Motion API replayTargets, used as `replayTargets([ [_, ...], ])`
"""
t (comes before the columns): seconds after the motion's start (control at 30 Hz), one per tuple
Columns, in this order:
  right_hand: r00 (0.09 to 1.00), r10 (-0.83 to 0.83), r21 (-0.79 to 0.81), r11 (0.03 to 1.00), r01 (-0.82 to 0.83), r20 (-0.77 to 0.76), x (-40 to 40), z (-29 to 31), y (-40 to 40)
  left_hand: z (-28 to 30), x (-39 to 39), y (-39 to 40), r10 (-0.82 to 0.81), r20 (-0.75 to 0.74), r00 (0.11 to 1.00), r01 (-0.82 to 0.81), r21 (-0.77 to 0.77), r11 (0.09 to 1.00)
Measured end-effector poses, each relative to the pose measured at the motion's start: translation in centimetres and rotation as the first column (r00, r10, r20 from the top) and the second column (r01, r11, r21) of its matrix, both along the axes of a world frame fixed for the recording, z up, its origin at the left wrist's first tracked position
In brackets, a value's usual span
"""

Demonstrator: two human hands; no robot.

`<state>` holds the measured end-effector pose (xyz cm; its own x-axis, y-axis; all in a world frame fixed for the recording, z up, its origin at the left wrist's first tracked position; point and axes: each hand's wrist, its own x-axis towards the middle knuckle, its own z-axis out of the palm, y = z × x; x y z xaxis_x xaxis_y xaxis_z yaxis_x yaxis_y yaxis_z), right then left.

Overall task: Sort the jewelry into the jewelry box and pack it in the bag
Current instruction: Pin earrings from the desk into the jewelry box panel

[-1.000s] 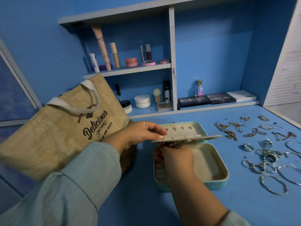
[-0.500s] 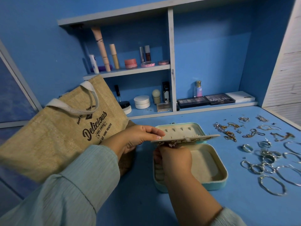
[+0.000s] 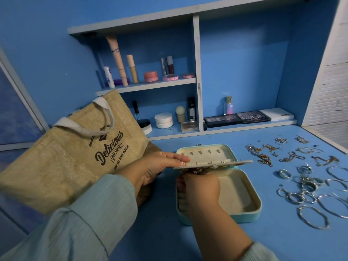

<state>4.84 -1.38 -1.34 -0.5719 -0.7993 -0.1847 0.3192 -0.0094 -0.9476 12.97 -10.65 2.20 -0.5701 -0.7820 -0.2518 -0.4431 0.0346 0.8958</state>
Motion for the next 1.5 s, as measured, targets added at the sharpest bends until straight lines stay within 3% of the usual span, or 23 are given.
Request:
replayTargets([
  [0.37,1.0,0.008,0.039,0.999,-0.008,-0.004,-0.1,0.2,-0.1,2.2,-0.6,-0.9,-0.171,0.315,0.934,0.179,0.005,0.984],
  [0.83,1.0,-0.003,0.049,0.999,0.004,-0.03,0.0,0.0,-0.2,3.8,-1.4,-1.5,-0.18,0.561,0.808,0.28,-0.097,0.955],
  [1.0,0.999,-0.004,0.058,0.998,0.006,-0.035,0.0,0.1,-0.1,3.9,-1.6,-1.5,-0.17,0.678,0.715,0.39,-0.186,0.902],
  [1.2,0.998,-0.01,0.089,0.996,0.015,-0.062,0.2,-0.1,-0.5,4.4,-1.8,-1.2,-0.18,0.72,0.671,0.445,-0.197,0.874],
  [1.5,0.997,-0.012,0.098,0.995,0.019,-0.074,0.3,0.0,-0.4,4.5,-1.8,-1.2,-0.218,0.69,0.69,0.439,-0.16,0.884],
])
